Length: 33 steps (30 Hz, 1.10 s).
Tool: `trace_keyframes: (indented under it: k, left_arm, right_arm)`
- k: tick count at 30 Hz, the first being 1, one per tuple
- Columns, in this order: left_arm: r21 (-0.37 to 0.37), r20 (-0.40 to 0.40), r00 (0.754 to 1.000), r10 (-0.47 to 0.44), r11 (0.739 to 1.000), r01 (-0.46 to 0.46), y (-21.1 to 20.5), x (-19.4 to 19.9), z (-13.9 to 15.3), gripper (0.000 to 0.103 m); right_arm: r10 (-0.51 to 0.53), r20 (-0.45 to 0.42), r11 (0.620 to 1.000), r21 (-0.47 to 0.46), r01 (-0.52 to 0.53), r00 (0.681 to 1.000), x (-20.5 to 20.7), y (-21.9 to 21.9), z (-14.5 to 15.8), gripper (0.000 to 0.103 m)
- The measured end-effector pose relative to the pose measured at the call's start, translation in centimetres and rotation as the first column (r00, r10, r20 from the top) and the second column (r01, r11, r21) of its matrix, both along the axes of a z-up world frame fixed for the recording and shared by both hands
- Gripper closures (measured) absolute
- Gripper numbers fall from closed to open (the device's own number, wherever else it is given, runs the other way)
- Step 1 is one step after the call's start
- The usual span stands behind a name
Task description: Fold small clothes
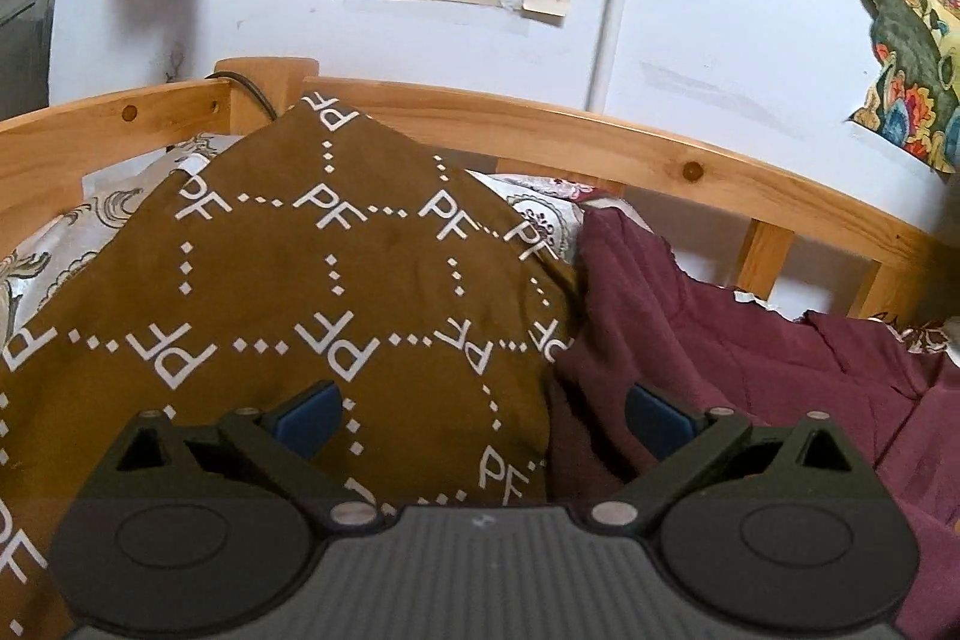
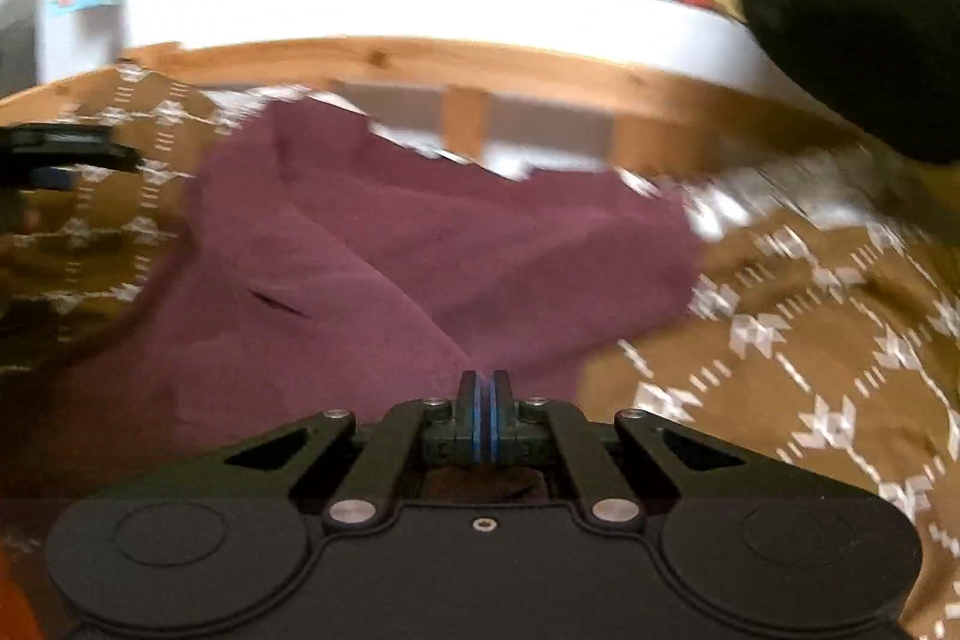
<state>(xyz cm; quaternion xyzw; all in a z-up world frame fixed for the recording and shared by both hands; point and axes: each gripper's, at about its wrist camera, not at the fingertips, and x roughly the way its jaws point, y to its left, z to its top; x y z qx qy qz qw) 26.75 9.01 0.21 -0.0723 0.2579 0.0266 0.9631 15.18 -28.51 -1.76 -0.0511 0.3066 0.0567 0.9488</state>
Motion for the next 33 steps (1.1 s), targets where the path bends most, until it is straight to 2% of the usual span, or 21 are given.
trace_keyframes:
  k: [1, 2, 3, 4, 6, 8, 10, 12, 14, 17, 19, 22, 24, 28, 30, 32, 33]
  left_arm:
    - [0.002, 0.001, 1.0, -0.006, 1.0, 0.006, -0.1, -0.1, -0.1, 0.001]
    - [0.006, -0.022, 1.0, -0.012, 1.0, 0.013, -0.2, -0.1, -0.1, 0.001]
    - [0.011, -0.019, 1.0, -0.022, 1.0, 0.022, -0.4, -0.1, -0.2, 0.001]
    - [0.014, -0.012, 0.999, -0.033, 0.999, 0.034, -0.6, -0.1, -0.3, 0.001]
    - [0.029, 0.011, 0.998, -0.063, 0.998, 0.063, -1.1, 0.0, -0.4, 0.001]
    - [0.06, 0.032, 0.994, -0.107, 0.993, 0.105, -1.8, 0.6, -0.5, 0.001]
    - [0.129, 0.039, 0.982, -0.187, 0.975, 0.18, -2.8, 1.6, -0.7, 0.001]
    - [0.196, 0.038, 0.968, -0.247, 0.952, 0.235, -3.7, 2.4, -1.1, 0.001]
    - [0.215, 0.037, 0.955, -0.294, 0.936, 0.28, -4.2, 3.1, -1.6, 0.002]
    - [0.169, -0.012, 0.94, -0.34, 0.926, 0.337, -4.7, 4.6, -2.5, 0.009]
    - [0.136, -0.08, 0.939, -0.336, 0.929, 0.344, -4.8, 5.6, -2.8, 0.019]
    - [0.045, -0.123, 0.926, -0.358, 0.93, 0.365, -4.2, 5.7, -3.1, 0.02]
    - [-0.013, -0.139, 0.91, -0.391, 0.919, 0.393, -3.9, 5.8, -3.3, 0.022]
    - [-0.165, -0.146, 0.871, -0.469, 0.88, 0.446, -2.9, 6.3, -3.8, 0.028]
    - [-0.232, -0.15, 0.87, -0.469, 0.872, 0.43, -2.2, 7.0, -4.5, 0.03]
    - [-0.29, -0.159, 0.88, -0.447, 0.874, 0.391, -1.4, 7.7, -5.2, 0.036]
    - [-0.311, -0.16, 0.885, -0.436, 0.874, 0.374, -1.1, 7.9, -5.4, 0.043]
  right_arm:
    - [-0.011, -0.018, 1.0, 0.005, 0.011, 1.0, 0.0, -0.3, -0.4, 0.099]
    - [-0.024, -0.04, 1.0, 0.015, 0.025, 0.999, 0.2, -0.6, -0.8, 0.093]
    - [-0.042, -0.051, 0.999, 0.025, 0.043, 0.998, 0.2, -0.9, -1.0, 0.083]
    - [-0.048, -0.049, 0.998, 0.036, 0.05, 0.998, 0.2, -1.1, -1.2, 0.078]
    - [-0.044, -0.035, 0.997, 0.058, 0.046, 0.998, 0.5, -1.2, -0.9, 0.054]
    - [-0.031, -0.013, 0.997, 0.067, 0.032, 0.999, 1.2, -1.0, -0.2, 0.044]
    - [-0.005, -0.012, 0.997, 0.077, 0.006, 1.0, 2.9, -0.8, 0.9, 0.041]
    - [0.033, -0.026, 0.996, 0.081, -0.031, 0.999, 5.0, -0.3, 2.2, 0.033]
    - [0.084, -0.072, 0.993, 0.085, -0.078, 0.994, 8.1, 0.7, 4.1, 0.03]
    - [0.149, -0.131, 0.985, 0.102, -0.136, 0.98, 13.4, 3.0, 7.3, 0.025]
    - [0.186, -0.158, 0.978, 0.123, -0.168, 0.97, 17.3, 5.0, 8.8, 0.023]
    - [0.28, -0.181, 0.954, 0.159, -0.253, 0.943, 23.3, 8.8, 9.3, 0.023]
    - [0.334, -0.15, 0.923, 0.252, -0.291, 0.93, 26.6, 10.7, 8.5, 0.025]
    - [0.41, -0.084, 0.844, 0.412, -0.342, 0.908, 30.1, 13.0, 5.6, 0.026]
    - [0.451, -0.111, 0.816, 0.454, -0.358, 0.886, 31.3, 13.9, 3.7, 0.028]
    - [0.493, -0.134, 0.785, 0.495, -0.373, 0.86, 32.4, 14.5, 2.0, 0.029]
    - [0.508, -0.145, 0.77, 0.518, -0.373, 0.849, 33.0, 14.6, 1.1, 0.029]
